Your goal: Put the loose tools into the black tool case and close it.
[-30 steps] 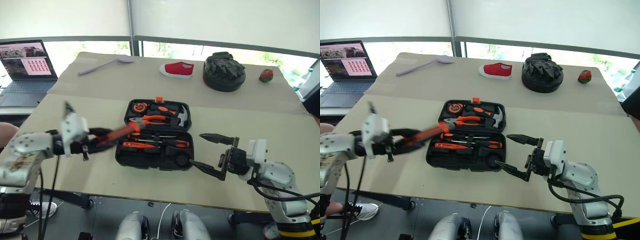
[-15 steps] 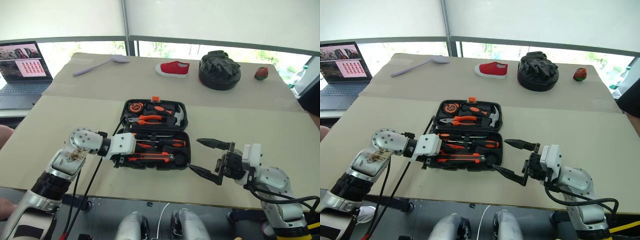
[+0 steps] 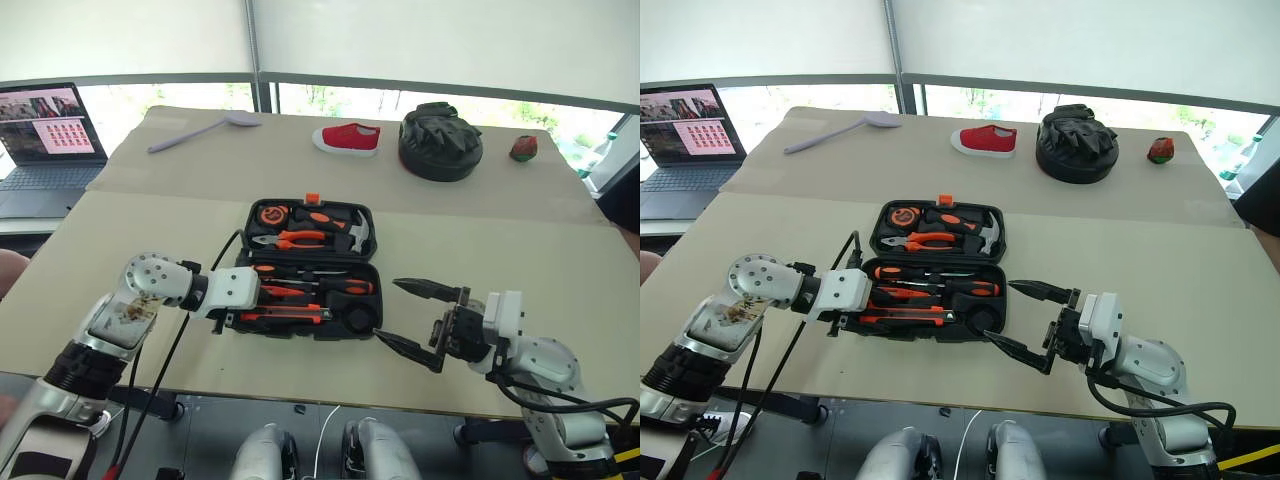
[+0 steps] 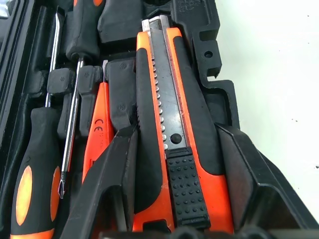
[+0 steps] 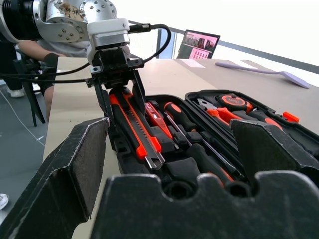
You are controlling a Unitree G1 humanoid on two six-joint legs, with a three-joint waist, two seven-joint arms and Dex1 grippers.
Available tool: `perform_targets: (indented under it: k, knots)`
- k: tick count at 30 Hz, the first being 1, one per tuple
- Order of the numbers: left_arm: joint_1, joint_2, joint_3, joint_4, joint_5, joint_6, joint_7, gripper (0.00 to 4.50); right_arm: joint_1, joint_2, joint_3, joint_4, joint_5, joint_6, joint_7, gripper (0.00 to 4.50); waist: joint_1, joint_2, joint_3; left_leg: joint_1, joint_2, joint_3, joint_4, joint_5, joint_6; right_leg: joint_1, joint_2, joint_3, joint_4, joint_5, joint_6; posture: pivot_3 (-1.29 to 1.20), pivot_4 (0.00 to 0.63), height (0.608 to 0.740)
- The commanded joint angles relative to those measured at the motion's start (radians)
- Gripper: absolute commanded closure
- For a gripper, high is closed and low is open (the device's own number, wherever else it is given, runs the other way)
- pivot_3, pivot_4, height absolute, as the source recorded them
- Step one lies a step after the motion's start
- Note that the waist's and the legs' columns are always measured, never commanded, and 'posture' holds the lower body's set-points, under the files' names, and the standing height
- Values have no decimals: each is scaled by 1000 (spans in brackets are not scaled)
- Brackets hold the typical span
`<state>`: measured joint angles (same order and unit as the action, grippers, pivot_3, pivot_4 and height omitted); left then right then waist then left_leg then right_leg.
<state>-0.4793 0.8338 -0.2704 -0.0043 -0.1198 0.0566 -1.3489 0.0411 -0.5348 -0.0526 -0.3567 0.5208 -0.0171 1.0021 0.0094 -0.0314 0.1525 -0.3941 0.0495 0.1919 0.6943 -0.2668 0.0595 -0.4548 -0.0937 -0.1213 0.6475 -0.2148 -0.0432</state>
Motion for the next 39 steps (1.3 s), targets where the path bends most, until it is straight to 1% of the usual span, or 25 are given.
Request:
perform_targets:
  k: [1, 6, 11, 13, 14, 16, 18, 20, 22, 24, 26, 27, 28, 30, 32, 33, 34, 36, 38, 39]
  knots:
    - [-14, -26, -44, 42, 30, -33, -27, 2698, -21, -12, -15, -5, 10, -12, 12, 0, 2, 0, 0, 0, 0, 0, 0, 0, 0, 0, 0, 0, 0, 0, 0, 0, 150, 740]
    - [-30, -63, -57, 70, 47, -40, -19, 2698, -31, -11, -8, 4, 7, -9, 13, 0, 3, 0, 0, 0, 0, 0, 1, 0, 0, 1, 0, 0, 0, 0, 0, 0, 150, 740]
    - [-17, -29, -74, 66, 52, 1, -70, 2698, -33, -11, -5, 3, 8, -1, 16, 0, -1, 0, 0, 0, 0, 0, 1, 0, 0, 1, 1, 0, 0, 0, 0, 0, 150, 740]
    - [-12, -10, -70, 61, 45, 16, -87, 1690, -32, -9, -2, 6, 5, -3, 17, 0, -4, 0, 0, 0, 0, 0, 1, 0, 0, 0, 1, 0, 0, 0, 0, 0, 150, 740]
    - [-12, -1, -68, 57, 41, 22, -96, 1455, -32, -8, 0, 9, 4, -4, 18, 0, -6, 0, 0, 0, 0, 0, 1, 0, 0, 0, 1, 0, 0, 0, 0, 0, 150, 740]
    - [-14, 8, -63, 53, 34, 22, -107, 735, -34, -6, 3, 16, 2, -6, 20, 0, -10, 1, 0, 1, 0, 0, 0, 0, 0, 1, 1, 0, 0, 0, 0, 0, 150, 740]
    - [-19, -4, -39, 69, 22, -49, -96, 35, -40, -2, 9, 29, -1, -11, 23, 0, -12, 1, -1, 1, 0, 1, 0, 0, 0, 1, 1, 1, 0, 0, 0, 0, 150, 740]
    - [-28, -49, 25, 84, -46, -67, -63, 13, -45, 7, 11, 56, 0, -14, 27, 0, -13, 1, -1, 1, 0, 1, 0, 0, 0, 1, 1, 1, 0, 0, 0, 0, 150, 740]
    - [-38, -93, 102, 79, -135, -30, -28, 13, -44, 4, 12, 85, -4, -24, 45, 0, -10, 1, 0, 1, 0, 1, 0, 0, 0, 1, 1, 0, 0, 0, 0, 0, 150, 740]
    - [-34, -115, 168, 73, -199, -27, -18, 13, -44, -1, 6, 111, -5, -29, 61, 0, -8, 0, 0, -2, 0, 1, 3, 0, 0, 0, 1, -1, 0, 0, 1, 0, 150, 740]
    - [-6, -116, 213, 78, -229, -44, -11, 13, -48, -1, 1, 141, -9, -37, 70, 0, -7, 0, 0, -3, 0, 0, 5, 0, 0, -1, 0, -1, 1, 0, 1, 0, 150, 740]
    - [14, -118, 228, 71, -245, -31, -4, 549, -48, -1, -1, 150, -11, -42, 74, 0, -8, 0, 0, -3, 0, 0, 5, 0, 0, 0, 0, -1, 1, 0, 1, 0, 150, 740]
    - [28, -120, 238, 65, -257, -20, 1, 690, -49, 0, -2, 157, -12, -46, 78, 0, -10, 0, 0, -2, 0, 0, 4, 0, 0, 0, 0, -1, 1, 0, 1, 0, 150, 740]
    - [62, -139, 258, 54, -268, -8, 35, 1534, -52, 2, 0, 164, -14, -54, 83, 0, -11, 0, 0, -2, 0, 0, 4, 0, 0, 0, 0, 0, 1, 0, 1, 0, 150, 740]
    - [121, -178, 286, 50, -266, -42, 93, 2177, -69, 4, 12, 158, -15, -52, 88, 0, -10, 0, 0, -1, 0, 0, 4, 0, 0, 0, 0, 0, 1, 0, 1, 0, 150, 740]
    - [135, -189, 293, 47, -265, -49, 109, 2593, -75, 4, 13, 157, -14, -50, 91, 0, -10, 0, 0, -2, 0, 0, 4, 0, 0, 0, 0, 0, 1, 0, 1, 0, 150, 740]
    - [155, -197, 280, 37, -251, -61, 109, 2888, -92, -8, 10, 152, -6, -40, 104, 0, -10, 0, 0, -1, 0, 0, 4, 0, 0, 0, 0, 0, 1, 1, 1, 0, 150, 740]
    - [192, -213, 237, 25, -216, -89, 105, 3654, -134, -46, -10, 159, 11, -23, 141, 0, -9, 0, 0, -2, 0, 0, 4, 0, 0, 0, 0, -1, 1, 1, 1, 0, 150, 740]
    - [196, -235, 221, 32, -201, -76, 136, 4435, -152, -67, -23, 177, 18, -25, 170, 0, -7, 0, 0, -2, 0, 0, 4, 0, 0, 0, -1, 0, 1, 1, 1, 0, 150, 740]
    - [191, -242, 216, 40, -191, -75, 148, 4473, -153, -69, -24, 183, 19, -28, 175, 0, -3, 0, 0, -2, 0, 0, 4, 0, 0, 0, -1, -1, 1, 1, 1, 0, 150, 740]
